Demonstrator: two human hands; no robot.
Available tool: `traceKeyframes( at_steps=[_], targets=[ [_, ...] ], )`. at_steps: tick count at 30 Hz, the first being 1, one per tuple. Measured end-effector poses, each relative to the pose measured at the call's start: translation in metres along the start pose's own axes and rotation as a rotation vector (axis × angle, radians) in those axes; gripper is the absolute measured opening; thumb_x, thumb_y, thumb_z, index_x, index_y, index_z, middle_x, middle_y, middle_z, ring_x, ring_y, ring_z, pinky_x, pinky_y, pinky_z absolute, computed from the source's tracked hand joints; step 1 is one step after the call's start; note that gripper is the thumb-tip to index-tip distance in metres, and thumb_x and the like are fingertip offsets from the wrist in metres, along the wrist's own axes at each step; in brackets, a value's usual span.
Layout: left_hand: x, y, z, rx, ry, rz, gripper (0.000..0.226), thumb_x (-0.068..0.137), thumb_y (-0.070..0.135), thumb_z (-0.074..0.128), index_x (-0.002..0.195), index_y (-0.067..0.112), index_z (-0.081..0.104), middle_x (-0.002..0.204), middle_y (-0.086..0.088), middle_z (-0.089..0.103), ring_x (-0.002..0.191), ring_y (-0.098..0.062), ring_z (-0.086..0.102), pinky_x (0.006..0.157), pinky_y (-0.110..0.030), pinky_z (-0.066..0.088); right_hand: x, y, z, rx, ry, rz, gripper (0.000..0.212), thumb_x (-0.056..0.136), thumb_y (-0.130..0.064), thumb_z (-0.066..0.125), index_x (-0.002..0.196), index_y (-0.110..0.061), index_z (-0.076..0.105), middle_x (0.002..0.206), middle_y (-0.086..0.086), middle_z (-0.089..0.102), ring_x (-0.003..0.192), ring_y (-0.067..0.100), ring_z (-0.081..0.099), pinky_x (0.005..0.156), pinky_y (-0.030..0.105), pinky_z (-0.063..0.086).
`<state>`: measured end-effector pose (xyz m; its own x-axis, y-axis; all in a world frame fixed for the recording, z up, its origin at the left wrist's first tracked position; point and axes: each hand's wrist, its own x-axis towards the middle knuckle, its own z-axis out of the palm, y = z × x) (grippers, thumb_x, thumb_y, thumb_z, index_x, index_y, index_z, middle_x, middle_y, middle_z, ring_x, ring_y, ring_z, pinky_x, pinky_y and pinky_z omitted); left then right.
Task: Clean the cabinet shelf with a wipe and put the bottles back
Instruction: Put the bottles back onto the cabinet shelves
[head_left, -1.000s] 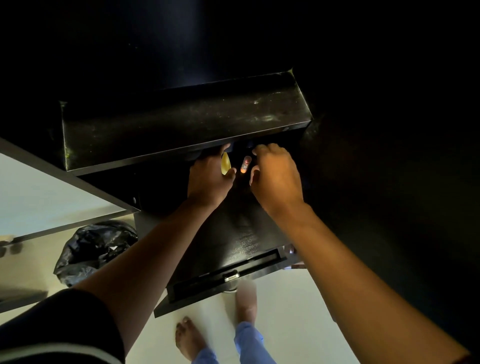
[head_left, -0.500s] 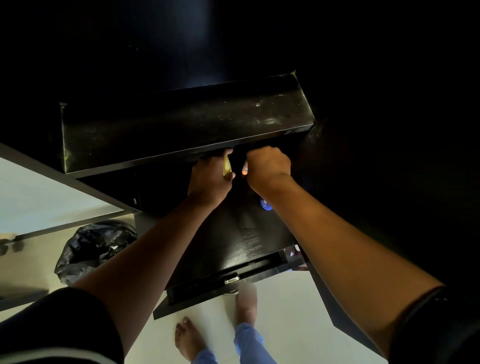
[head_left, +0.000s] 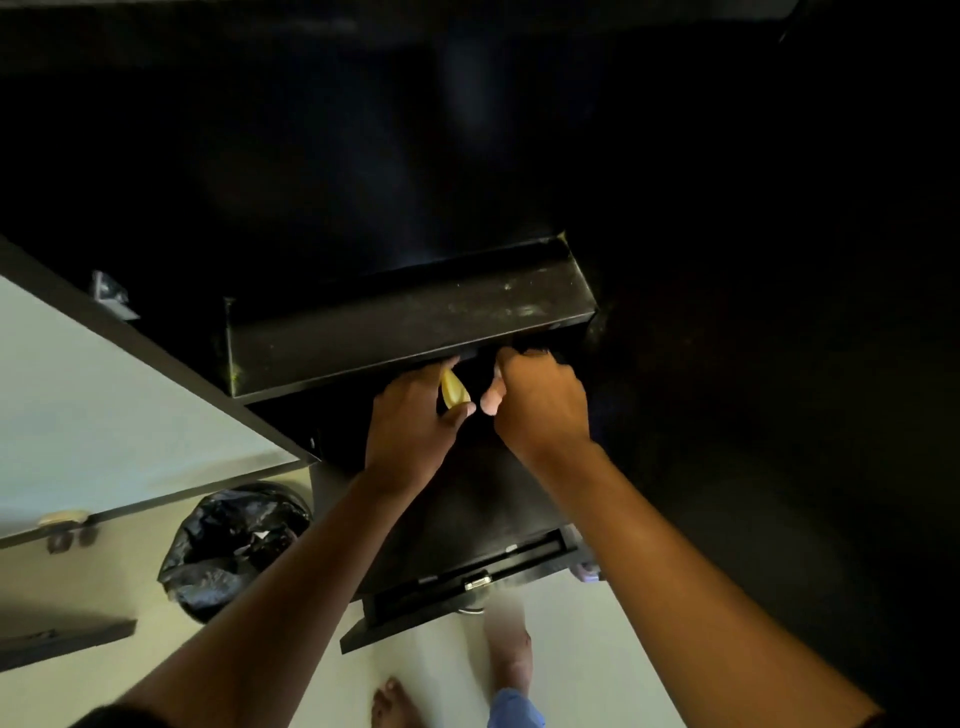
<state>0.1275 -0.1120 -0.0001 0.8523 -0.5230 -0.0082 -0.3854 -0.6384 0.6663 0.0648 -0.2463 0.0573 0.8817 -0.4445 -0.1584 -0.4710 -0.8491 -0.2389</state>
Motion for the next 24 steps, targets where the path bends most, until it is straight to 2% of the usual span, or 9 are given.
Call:
traceKeyframes(
  at_steps=[5,9,12,14,18,20,24],
  targets=[
    [-0.04,0.034,-0.049,-0.081,0.023,0.02,0.058,0.085,0.041,0.082,0.139,0.028,0.061,0.136,0.01,0.068,0.121,-0.008,0.065,0.104,-0.037,0.055,-0.043,-0.002,-0.028,0.151,0.131,-0.038,0.026,0.086,-0.006,0.067,0.109,-0.018,0.068,0.108,0.005,0.067,0.094,0.028,0.069,0.074,0.034,0.055],
    [-0.065,0.059,-0.088,-0.098,0.075,0.033,0.058,0.08,0.045,0.086,0.132,0.034,0.064,0.126,0.021,0.069,0.11,0.008,0.062,0.101,-0.021,0.053,-0.071,-0.004,-0.06,0.345,0.249,-0.025,0.021,0.088,-0.014,0.072,0.107,-0.023,0.069,0.106,-0.002,0.065,0.089,0.016,0.065,0.074,0.03,0.057],
    [-0.076,0.078,-0.12,-0.143,0.09,0.034,0.061,0.075,0.048,0.087,0.129,0.045,0.06,0.12,0.033,0.066,0.113,0.012,0.061,0.1,-0.023,0.054,-0.086,-0.006,-0.088,0.526,0.3,0.006,0.034,0.083,-0.014,0.079,0.113,-0.027,0.069,0.11,-0.008,0.065,0.094,0.01,0.065,0.078,0.021,0.055],
    [-0.081,0.091,-0.143,-0.179,0.12,0.051,0.058,0.073,0.045,0.089,0.123,0.048,0.059,0.116,0.037,0.065,0.113,0.012,0.061,0.098,-0.023,0.055,-0.093,-0.01,-0.111,0.626,0.325,-0.003,0.036,0.08,-0.009,0.081,0.108,-0.029,0.07,0.106,-0.012,0.066,0.094,0.007,0.066,0.075,0.015,0.053],
    [-0.088,0.121,-0.191,-0.248,0.178,0.111,0.053,0.073,0.048,0.091,0.117,0.053,0.061,0.117,0.035,0.066,0.113,0.007,0.064,0.098,-0.024,0.058,-0.101,-0.023,-0.166,0.783,0.354,-0.025,0.036,0.079,-0.011,0.085,0.103,-0.034,0.07,0.1,-0.014,0.069,0.088,0.002,0.068,0.066,0.015,0.055],
    [-0.087,0.139,-0.218,-0.294,0.204,0.155,0.052,0.075,0.049,0.089,0.122,0.051,0.065,0.119,0.032,0.069,0.115,0.003,0.066,0.099,-0.026,0.059,-0.099,-0.032,-0.197,0.873,0.407,-0.066,0.037,0.078,-0.01,0.085,0.1,-0.036,0.071,0.095,-0.014,0.072,0.084,-0.001,0.068,0.065,0.013,0.054],
    [-0.082,0.182,-0.273,-0.379,0.28,0.288,0.06,0.08,0.053,0.075,0.138,0.047,0.061,0.123,0.026,0.072,0.116,0.005,0.067,0.096,-0.018,0.056,-0.088,-0.051,-0.256,1.012,0.553,-0.207,0.034,0.076,-0.008,0.085,0.095,-0.034,0.074,0.09,-0.013,0.076,0.08,0.006,0.071,0.068,0.019,0.054]
  ],
)
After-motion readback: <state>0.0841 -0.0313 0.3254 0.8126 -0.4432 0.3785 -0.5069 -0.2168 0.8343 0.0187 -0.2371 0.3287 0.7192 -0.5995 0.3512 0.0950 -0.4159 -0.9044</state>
